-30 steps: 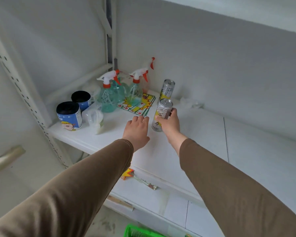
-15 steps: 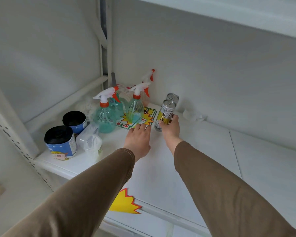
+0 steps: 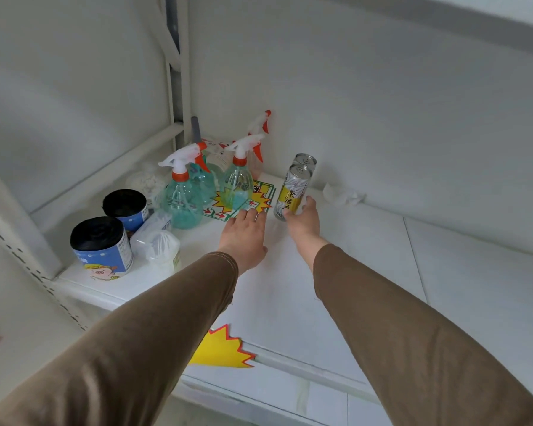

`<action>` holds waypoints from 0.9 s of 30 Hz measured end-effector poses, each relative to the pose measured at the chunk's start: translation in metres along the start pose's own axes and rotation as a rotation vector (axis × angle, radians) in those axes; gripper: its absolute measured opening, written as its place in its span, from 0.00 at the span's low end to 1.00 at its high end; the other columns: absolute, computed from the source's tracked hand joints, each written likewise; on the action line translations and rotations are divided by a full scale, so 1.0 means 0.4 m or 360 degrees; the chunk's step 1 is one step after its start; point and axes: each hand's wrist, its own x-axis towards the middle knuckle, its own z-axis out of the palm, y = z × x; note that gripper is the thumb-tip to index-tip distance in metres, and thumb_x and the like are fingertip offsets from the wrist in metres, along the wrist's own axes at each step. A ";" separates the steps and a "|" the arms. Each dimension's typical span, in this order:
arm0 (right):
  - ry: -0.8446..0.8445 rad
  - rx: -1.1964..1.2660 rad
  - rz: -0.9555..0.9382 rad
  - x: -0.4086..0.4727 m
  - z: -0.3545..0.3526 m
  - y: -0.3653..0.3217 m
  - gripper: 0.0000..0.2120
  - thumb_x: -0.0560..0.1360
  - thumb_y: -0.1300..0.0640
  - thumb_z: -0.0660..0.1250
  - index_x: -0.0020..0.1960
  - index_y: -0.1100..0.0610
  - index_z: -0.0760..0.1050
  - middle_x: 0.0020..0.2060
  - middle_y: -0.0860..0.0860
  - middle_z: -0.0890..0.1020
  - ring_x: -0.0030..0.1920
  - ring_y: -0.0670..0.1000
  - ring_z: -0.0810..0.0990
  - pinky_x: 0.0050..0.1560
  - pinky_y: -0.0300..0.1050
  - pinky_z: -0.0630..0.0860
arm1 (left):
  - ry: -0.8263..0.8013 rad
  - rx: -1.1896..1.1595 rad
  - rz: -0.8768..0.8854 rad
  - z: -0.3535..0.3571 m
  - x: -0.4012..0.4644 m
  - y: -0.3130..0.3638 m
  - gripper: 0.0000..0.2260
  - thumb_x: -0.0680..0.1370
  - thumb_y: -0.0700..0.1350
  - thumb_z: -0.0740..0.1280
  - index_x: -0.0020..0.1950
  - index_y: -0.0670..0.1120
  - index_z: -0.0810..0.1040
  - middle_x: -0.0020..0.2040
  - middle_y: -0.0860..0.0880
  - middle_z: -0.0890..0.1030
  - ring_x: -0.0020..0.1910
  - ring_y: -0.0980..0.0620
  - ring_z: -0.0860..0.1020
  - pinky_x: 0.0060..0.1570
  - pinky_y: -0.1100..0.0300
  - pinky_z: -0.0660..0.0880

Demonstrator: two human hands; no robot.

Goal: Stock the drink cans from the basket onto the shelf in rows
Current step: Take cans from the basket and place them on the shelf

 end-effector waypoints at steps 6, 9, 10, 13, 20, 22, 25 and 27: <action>-0.0086 -0.0308 -0.0229 -0.116 -0.072 0.052 0.33 0.79 0.54 0.68 0.80 0.53 0.57 0.75 0.55 0.67 0.75 0.57 0.63 0.72 0.57 0.67 | 0.0019 0.0026 -0.0019 -0.021 -0.098 0.030 0.35 0.75 0.54 0.68 0.76 0.44 0.58 0.73 0.44 0.64 0.70 0.43 0.64 0.67 0.48 0.66; -0.0126 -0.0458 -0.0419 -0.207 -0.125 0.068 0.33 0.79 0.56 0.67 0.80 0.54 0.57 0.76 0.55 0.66 0.76 0.57 0.59 0.71 0.54 0.65 | 0.0038 0.0024 -0.0057 -0.033 -0.173 0.055 0.35 0.75 0.54 0.69 0.77 0.44 0.58 0.74 0.44 0.62 0.71 0.42 0.63 0.67 0.47 0.65; -0.0139 -0.0496 -0.0483 -0.242 -0.144 0.077 0.33 0.79 0.56 0.68 0.80 0.54 0.57 0.76 0.55 0.65 0.76 0.57 0.59 0.71 0.53 0.64 | 0.0051 0.0014 -0.0073 -0.036 -0.204 0.066 0.35 0.75 0.54 0.69 0.77 0.45 0.57 0.75 0.44 0.62 0.72 0.42 0.63 0.67 0.47 0.65; -0.0184 -0.0570 -0.0703 -0.359 -0.204 0.121 0.33 0.79 0.56 0.69 0.79 0.56 0.59 0.75 0.55 0.67 0.75 0.58 0.61 0.72 0.50 0.62 | 0.0132 -0.0053 -0.0104 -0.036 -0.323 0.105 0.34 0.74 0.54 0.68 0.75 0.45 0.59 0.74 0.44 0.63 0.71 0.42 0.63 0.66 0.47 0.65; -0.0142 -0.0755 -0.1085 -0.639 -0.333 0.288 0.34 0.76 0.51 0.71 0.78 0.56 0.63 0.76 0.54 0.67 0.76 0.58 0.62 0.75 0.53 0.61 | 0.0282 -0.0071 -0.0166 0.008 -0.640 0.224 0.34 0.72 0.49 0.70 0.75 0.45 0.61 0.75 0.44 0.62 0.73 0.42 0.61 0.69 0.46 0.63; -0.0151 -0.0806 -0.1127 -0.710 -0.355 0.345 0.34 0.76 0.51 0.72 0.78 0.54 0.63 0.78 0.53 0.65 0.78 0.59 0.59 0.77 0.54 0.60 | 0.0333 -0.0077 -0.0147 0.040 -0.718 0.256 0.34 0.71 0.48 0.69 0.75 0.45 0.62 0.75 0.43 0.63 0.73 0.41 0.62 0.68 0.47 0.63; -0.0171 -0.0856 -0.1177 -0.801 -0.364 0.439 0.34 0.76 0.51 0.73 0.78 0.54 0.64 0.79 0.52 0.62 0.79 0.59 0.57 0.78 0.55 0.57 | 0.0360 -0.0052 -0.0086 0.107 -0.819 0.282 0.35 0.71 0.47 0.69 0.76 0.45 0.62 0.75 0.43 0.64 0.74 0.41 0.62 0.70 0.48 0.62; -0.0185 -0.0881 -0.1204 -0.848 -0.355 0.509 0.34 0.75 0.51 0.73 0.78 0.54 0.64 0.79 0.52 0.62 0.79 0.58 0.57 0.78 0.56 0.57 | 0.0286 -0.0067 -0.0063 0.163 -0.877 0.288 0.37 0.71 0.48 0.70 0.77 0.45 0.59 0.76 0.42 0.61 0.75 0.41 0.59 0.72 0.48 0.59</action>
